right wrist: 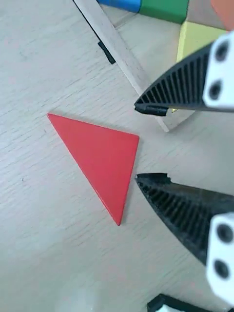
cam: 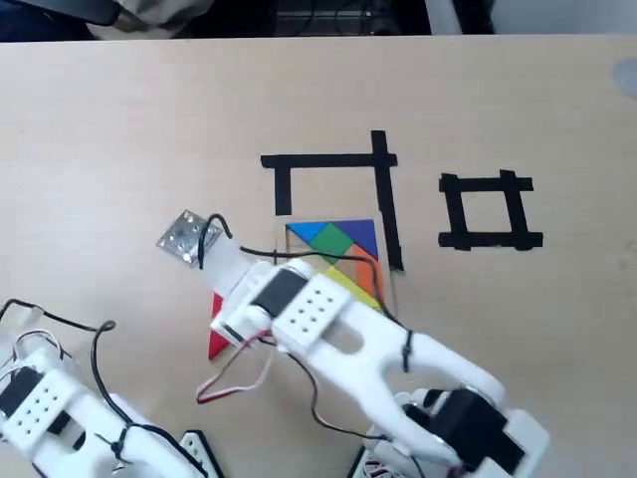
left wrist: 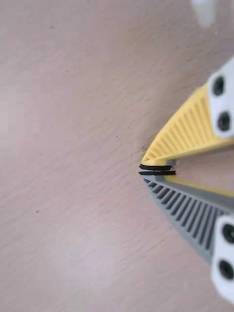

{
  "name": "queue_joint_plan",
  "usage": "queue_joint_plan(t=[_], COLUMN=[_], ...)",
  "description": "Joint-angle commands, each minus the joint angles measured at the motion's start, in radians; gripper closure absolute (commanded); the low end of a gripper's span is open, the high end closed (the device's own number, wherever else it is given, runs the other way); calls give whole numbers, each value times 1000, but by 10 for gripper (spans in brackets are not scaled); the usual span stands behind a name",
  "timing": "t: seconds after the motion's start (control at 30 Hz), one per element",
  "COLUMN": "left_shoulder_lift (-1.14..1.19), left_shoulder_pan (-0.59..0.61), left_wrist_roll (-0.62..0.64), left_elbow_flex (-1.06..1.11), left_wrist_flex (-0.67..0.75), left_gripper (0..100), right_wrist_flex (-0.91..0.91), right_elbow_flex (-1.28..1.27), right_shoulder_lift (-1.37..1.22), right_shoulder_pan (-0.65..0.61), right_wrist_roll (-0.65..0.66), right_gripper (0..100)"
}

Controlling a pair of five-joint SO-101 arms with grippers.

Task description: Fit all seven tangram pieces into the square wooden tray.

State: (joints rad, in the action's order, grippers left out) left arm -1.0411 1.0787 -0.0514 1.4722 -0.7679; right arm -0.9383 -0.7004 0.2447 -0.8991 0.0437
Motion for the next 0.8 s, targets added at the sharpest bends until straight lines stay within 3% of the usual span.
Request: queue_joint_plan(t=[0.0,0.1,0.37,0.57,0.77], left_shoulder_lift=[-52,-74,-87,-87,-87], left_shoulder_pan=[4,-10,-13,-18,-62], left_wrist_roll=[-6,-6,-6,-5,-5], left_elbow_flex=[15,25,36,36,39], left_wrist_flex=[25,25,23,25,25], left_gripper=[949,952,953,953,953], right_wrist_flex=[15,9,5,-190,-216], right_elbow_flex=[114,197,392,588,654], right_shoulder_lift=[-87,-177,-443,-579,-619], right_shoulder_pan=[-14,-20,-25,-21,-14], right_wrist_roll=[-32,-35,-199,-377,-405], right_gripper=[789,789,789,789,791])
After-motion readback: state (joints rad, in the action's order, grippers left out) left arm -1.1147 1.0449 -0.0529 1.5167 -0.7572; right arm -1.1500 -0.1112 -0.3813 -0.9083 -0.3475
